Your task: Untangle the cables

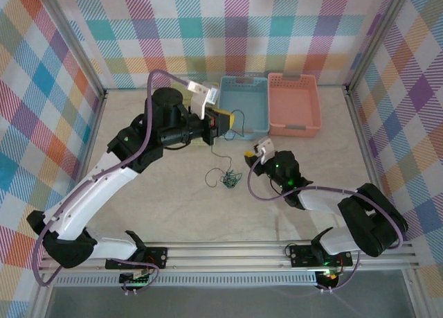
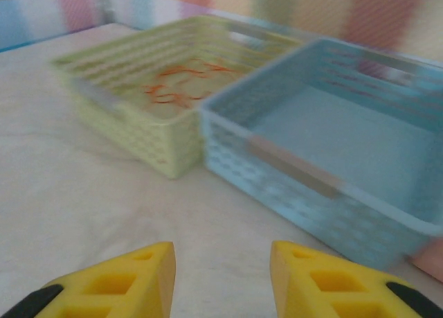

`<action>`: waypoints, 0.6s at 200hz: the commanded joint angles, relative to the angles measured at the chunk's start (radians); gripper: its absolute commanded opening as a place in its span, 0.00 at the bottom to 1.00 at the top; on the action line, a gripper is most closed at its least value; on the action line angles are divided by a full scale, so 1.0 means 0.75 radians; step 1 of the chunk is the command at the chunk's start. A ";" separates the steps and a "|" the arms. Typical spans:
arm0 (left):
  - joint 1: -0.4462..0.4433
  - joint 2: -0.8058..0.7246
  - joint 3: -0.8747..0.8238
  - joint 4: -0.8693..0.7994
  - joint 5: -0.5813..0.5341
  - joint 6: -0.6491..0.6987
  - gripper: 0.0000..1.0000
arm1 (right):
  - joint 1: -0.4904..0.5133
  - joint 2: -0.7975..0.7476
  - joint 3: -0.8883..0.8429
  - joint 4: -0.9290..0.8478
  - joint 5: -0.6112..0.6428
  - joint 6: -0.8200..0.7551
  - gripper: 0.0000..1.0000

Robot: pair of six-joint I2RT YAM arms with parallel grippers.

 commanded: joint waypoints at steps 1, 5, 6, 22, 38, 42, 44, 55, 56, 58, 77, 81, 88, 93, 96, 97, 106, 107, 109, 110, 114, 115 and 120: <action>0.010 0.080 0.135 0.064 -0.129 0.031 0.00 | -0.040 -0.059 -0.023 -0.006 0.213 0.151 0.40; 0.017 0.110 0.158 0.066 -0.137 0.030 0.00 | -0.043 -0.063 -0.026 -0.009 0.232 0.159 0.40; 0.020 0.115 0.165 0.067 -0.138 0.029 0.00 | -0.043 -0.064 -0.026 -0.010 0.235 0.161 0.40; 0.055 0.216 0.283 0.080 -0.168 0.022 0.00 | -0.053 -0.073 -0.032 -0.018 0.307 0.194 0.38; 0.095 0.326 0.410 0.088 -0.158 0.017 0.00 | -0.065 -0.074 -0.030 -0.031 0.320 0.220 0.38; 0.104 0.357 0.442 0.093 -0.153 0.017 0.00 | -0.067 -0.073 -0.028 -0.038 0.318 0.222 0.38; 0.110 0.373 0.460 0.097 -0.151 0.016 0.00 | -0.068 -0.073 -0.028 -0.040 0.318 0.222 0.38; 0.135 0.454 0.543 0.115 -0.152 0.010 0.00 | -0.071 -0.066 -0.024 -0.043 0.315 0.225 0.38; 0.137 0.463 0.551 0.118 -0.151 0.010 0.00 | -0.073 -0.066 -0.024 -0.043 0.314 0.225 0.38; 0.142 0.478 0.566 0.123 -0.152 0.009 0.00 | -0.073 -0.066 -0.023 -0.043 0.312 0.225 0.38; 0.188 0.636 0.719 0.141 -0.161 0.000 0.00 | -0.074 -0.060 -0.018 -0.045 0.302 0.224 0.38; 0.196 0.674 0.751 0.142 -0.172 -0.001 0.00 | -0.076 -0.058 -0.016 -0.046 0.297 0.226 0.38; 0.214 0.737 0.816 0.142 -0.191 -0.007 0.00 | -0.076 -0.054 -0.013 -0.050 0.285 0.225 0.38; 0.227 0.787 0.865 0.141 -0.193 -0.012 0.00 | -0.076 -0.050 -0.011 -0.053 0.278 0.227 0.38; 0.234 0.818 0.900 0.141 -0.191 -0.014 0.00 | -0.077 -0.048 -0.008 -0.053 0.273 0.227 0.38; 0.236 0.829 0.911 0.140 -0.190 -0.014 0.00 | -0.077 -0.048 -0.007 -0.053 0.273 0.227 0.38; 0.260 0.916 1.033 0.121 -0.193 -0.018 0.00 | -0.078 -0.041 -0.002 -0.053 0.272 0.228 0.38; 0.262 0.927 1.041 0.120 -0.193 -0.019 0.00 | -0.078 -0.040 -0.002 -0.053 0.272 0.229 0.38; 0.266 0.950 1.072 0.116 -0.198 -0.020 0.00 | -0.078 -0.039 -0.001 -0.055 0.274 0.230 0.38; 0.268 0.962 1.085 0.115 -0.199 -0.021 0.00 | -0.078 -0.039 -0.001 -0.055 0.274 0.231 0.38; 0.275 1.006 1.129 0.108 -0.200 -0.025 0.00 | -0.078 -0.039 -0.001 -0.056 0.275 0.231 0.38; 0.278 1.016 1.138 0.107 -0.200 -0.026 0.00 | -0.078 -0.039 -0.001 -0.056 0.275 0.233 0.38; 0.288 1.072 1.204 0.108 -0.188 -0.027 0.00 | -0.078 -0.038 -0.001 -0.056 0.275 0.234 0.38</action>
